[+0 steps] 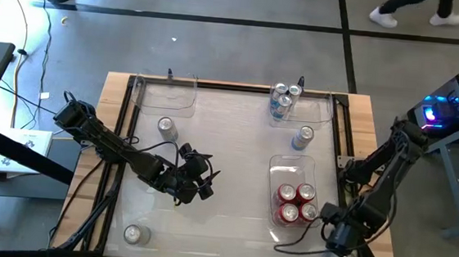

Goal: Sort soda cans
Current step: Put the bottom blue soda can into the top right transparent bin

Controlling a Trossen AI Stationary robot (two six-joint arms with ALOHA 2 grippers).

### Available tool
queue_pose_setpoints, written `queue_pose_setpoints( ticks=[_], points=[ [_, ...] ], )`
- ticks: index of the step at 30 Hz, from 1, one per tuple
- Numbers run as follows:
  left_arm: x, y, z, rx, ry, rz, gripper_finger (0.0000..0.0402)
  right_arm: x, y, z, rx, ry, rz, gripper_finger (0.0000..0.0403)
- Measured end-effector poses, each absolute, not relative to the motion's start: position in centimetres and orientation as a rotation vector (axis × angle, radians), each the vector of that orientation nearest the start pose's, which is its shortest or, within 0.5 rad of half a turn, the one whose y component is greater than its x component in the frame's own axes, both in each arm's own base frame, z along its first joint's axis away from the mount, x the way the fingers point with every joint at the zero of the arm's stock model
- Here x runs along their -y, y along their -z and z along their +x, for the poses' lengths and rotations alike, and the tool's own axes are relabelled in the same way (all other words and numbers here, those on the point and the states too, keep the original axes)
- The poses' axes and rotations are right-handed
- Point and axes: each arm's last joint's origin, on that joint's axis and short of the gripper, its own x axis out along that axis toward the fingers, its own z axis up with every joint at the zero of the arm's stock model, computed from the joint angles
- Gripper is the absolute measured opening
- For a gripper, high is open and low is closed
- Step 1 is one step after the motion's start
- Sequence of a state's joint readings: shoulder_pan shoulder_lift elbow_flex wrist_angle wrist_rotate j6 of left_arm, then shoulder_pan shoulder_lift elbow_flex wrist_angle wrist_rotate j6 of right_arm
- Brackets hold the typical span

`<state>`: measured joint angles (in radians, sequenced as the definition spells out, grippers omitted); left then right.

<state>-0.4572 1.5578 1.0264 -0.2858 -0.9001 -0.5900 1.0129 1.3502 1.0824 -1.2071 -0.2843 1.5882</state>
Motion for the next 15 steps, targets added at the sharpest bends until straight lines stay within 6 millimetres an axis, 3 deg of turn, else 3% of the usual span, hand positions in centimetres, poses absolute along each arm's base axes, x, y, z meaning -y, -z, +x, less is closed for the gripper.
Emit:
queue_pose_setpoints(
  ticks=[8, 15],
  points=[
    [12.0, -23.3, 29.4, -0.485, -0.579, -0.046, 0.0268, -15.7, -31.8, 12.4, -1.751, 0.547, 0.635, 0.0211],
    [12.0, -23.3, 29.5, -0.480, -0.573, -0.038, 0.0268, -10.6, -32.9, 13.8, -1.477, 0.607, 0.720, 0.0211]
  ],
)
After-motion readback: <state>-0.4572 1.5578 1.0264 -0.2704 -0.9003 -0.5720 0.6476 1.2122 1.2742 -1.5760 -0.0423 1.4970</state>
